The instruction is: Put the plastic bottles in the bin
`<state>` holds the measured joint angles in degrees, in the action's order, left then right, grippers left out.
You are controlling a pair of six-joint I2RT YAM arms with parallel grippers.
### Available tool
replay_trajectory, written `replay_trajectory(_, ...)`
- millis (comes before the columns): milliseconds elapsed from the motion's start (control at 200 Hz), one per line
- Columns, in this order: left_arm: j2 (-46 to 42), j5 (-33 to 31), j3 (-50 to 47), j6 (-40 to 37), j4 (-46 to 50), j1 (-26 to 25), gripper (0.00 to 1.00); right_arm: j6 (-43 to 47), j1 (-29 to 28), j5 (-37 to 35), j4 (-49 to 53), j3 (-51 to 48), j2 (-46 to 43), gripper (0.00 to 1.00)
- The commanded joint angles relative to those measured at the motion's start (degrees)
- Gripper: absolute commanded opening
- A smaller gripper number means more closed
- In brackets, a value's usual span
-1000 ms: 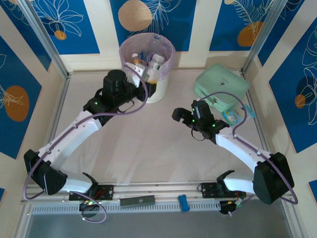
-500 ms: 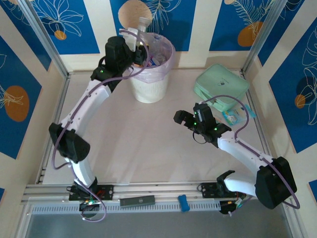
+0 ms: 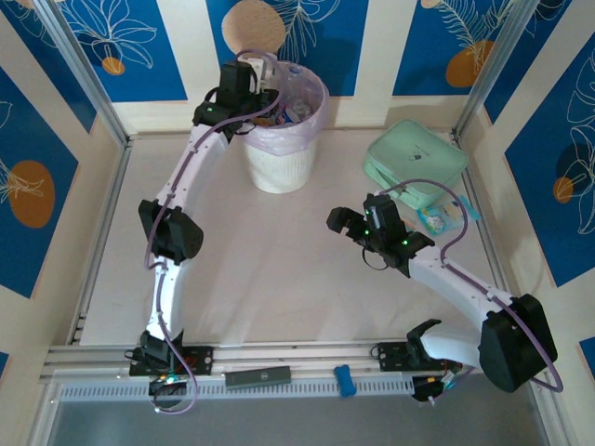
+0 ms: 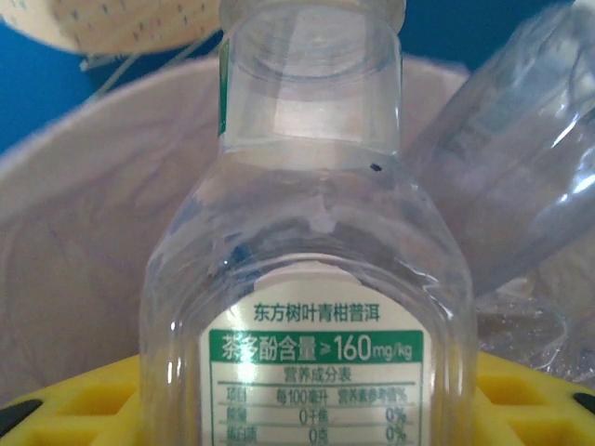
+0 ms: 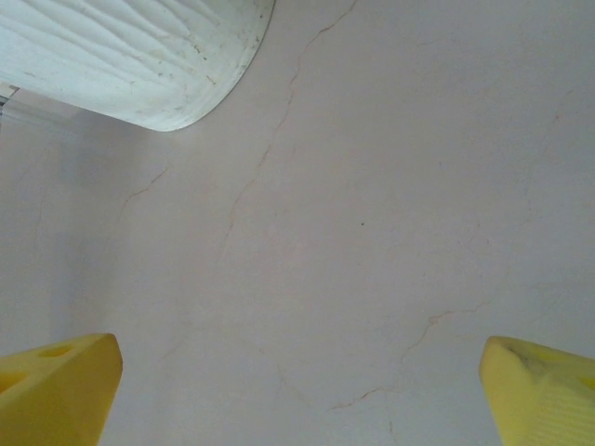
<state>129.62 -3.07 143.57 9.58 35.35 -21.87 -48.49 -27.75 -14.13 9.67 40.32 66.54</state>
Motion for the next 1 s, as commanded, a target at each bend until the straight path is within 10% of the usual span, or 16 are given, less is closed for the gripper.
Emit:
replay_trajectory(0, -1.15, 2.03, 2.43, 3.05, 1.79, 0.42, 0.76, -0.44, 0.22, -0.22, -1.37, -0.88, 0.36, 0.99)
replay_trajectory(220, -4.31, 5.00, 1.91, 6.52, -3.19, 0.25, 1.00, -0.20, 0.32, 1.77, -2.45, 0.67, 3.96, 0.99)
replay_trajectory(995, 12.32, 19.20, 8.68, 31.79, -40.88, 0.07, 0.86, 0.90, 0.40, -0.54, 1.55, -0.20, 0.19, 0.99)
